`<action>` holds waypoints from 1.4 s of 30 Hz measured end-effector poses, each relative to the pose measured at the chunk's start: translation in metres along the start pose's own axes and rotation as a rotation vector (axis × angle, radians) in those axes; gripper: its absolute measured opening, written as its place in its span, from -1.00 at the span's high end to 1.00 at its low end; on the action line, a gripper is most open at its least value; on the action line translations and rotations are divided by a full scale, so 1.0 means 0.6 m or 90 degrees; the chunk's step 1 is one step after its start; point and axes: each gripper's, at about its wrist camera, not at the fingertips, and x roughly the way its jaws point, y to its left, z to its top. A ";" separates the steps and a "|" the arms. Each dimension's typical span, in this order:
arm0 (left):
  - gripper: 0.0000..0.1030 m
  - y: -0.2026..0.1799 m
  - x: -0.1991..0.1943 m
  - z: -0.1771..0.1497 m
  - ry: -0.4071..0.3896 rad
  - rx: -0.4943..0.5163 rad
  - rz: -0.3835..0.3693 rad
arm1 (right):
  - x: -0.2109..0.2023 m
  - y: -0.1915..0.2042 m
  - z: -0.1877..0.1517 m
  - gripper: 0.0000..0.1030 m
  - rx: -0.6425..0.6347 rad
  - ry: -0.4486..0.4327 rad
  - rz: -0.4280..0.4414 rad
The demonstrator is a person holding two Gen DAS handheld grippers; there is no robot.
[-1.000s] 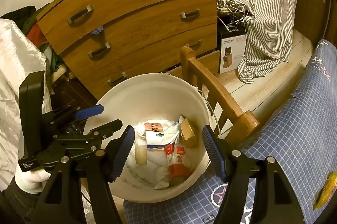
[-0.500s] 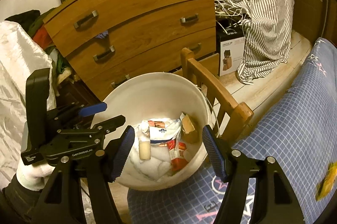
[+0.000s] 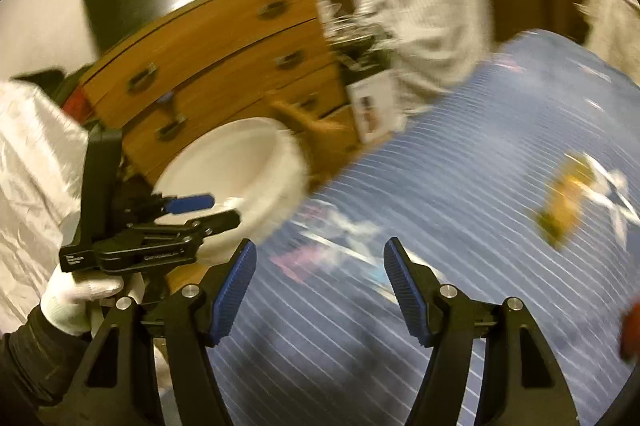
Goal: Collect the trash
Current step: 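Move both tools back over the remaining trash on the bed, then grasp the white tablet box with the left tool while the right tool grasps the beige knitted sock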
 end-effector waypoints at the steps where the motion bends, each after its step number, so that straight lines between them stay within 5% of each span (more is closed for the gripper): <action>1: -0.40 -0.026 0.004 -0.002 -0.010 0.017 -0.003 | -0.035 -0.044 -0.014 -0.27 0.019 -0.014 -0.020; 3: -0.40 -0.062 0.016 -0.003 0.008 0.011 -0.065 | -0.107 -0.139 -0.039 -0.22 0.061 -0.042 -0.071; 10: -0.40 -0.180 -0.005 0.017 -0.038 0.087 -0.076 | -0.276 -0.472 -0.116 -0.15 0.225 -0.069 -0.265; 16: -0.40 -0.262 0.000 0.032 -0.031 0.106 -0.110 | -0.244 -0.651 -0.179 -0.15 0.350 -0.004 -0.227; 21: -0.43 -0.307 -0.002 0.026 -0.028 0.123 -0.132 | -0.254 -0.621 -0.246 -0.16 0.298 0.005 -0.157; 24: -0.43 -0.318 0.004 0.020 -0.019 0.124 -0.142 | -0.277 -0.533 -0.271 -0.19 0.198 0.014 -0.162; 28: -0.43 -0.339 0.010 0.003 -0.003 0.135 -0.158 | -0.300 -0.368 -0.295 -0.19 0.049 0.026 -0.068; 30: -0.43 -0.358 0.013 -0.010 0.006 0.146 -0.170 | -0.323 -0.333 -0.307 -0.19 0.038 0.000 -0.052; 42: -0.43 -0.487 0.023 -0.073 0.057 0.204 -0.233 | -0.378 -0.422 -0.368 -0.19 0.144 -0.019 -0.121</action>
